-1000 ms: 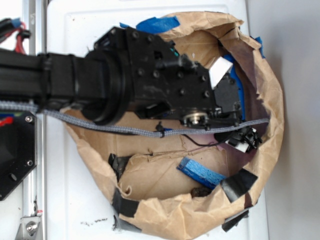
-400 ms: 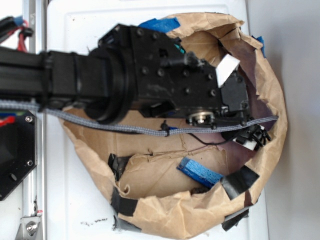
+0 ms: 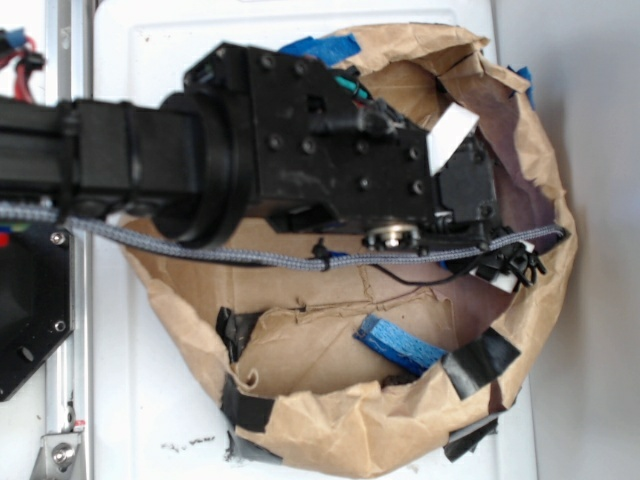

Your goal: Grab the blue bottle.

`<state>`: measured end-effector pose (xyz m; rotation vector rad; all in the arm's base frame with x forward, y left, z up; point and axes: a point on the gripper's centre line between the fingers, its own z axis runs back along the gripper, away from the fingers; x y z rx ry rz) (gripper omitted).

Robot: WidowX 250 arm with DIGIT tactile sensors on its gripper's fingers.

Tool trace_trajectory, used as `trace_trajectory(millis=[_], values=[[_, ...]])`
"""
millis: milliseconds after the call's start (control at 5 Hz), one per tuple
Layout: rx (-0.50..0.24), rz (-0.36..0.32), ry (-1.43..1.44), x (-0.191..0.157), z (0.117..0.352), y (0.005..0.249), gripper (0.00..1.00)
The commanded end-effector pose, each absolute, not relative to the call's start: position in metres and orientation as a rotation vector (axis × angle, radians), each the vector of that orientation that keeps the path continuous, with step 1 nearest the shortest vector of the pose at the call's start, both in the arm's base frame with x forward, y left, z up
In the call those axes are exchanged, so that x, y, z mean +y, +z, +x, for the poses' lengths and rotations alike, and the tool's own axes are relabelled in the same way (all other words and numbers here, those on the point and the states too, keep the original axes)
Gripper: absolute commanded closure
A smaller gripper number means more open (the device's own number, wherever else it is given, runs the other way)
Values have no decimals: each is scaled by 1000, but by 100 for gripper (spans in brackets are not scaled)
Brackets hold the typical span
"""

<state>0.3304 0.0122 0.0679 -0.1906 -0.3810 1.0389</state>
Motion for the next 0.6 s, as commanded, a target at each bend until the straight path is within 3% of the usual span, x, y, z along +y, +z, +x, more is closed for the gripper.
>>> trace_trajectory(millis=[0, 200, 400], values=[[-435, -205, 1097, 28, 349, 75, 0], [-423, -199, 1092, 23, 355, 69, 0], [-431, -144, 1069, 16, 355, 57, 0]])
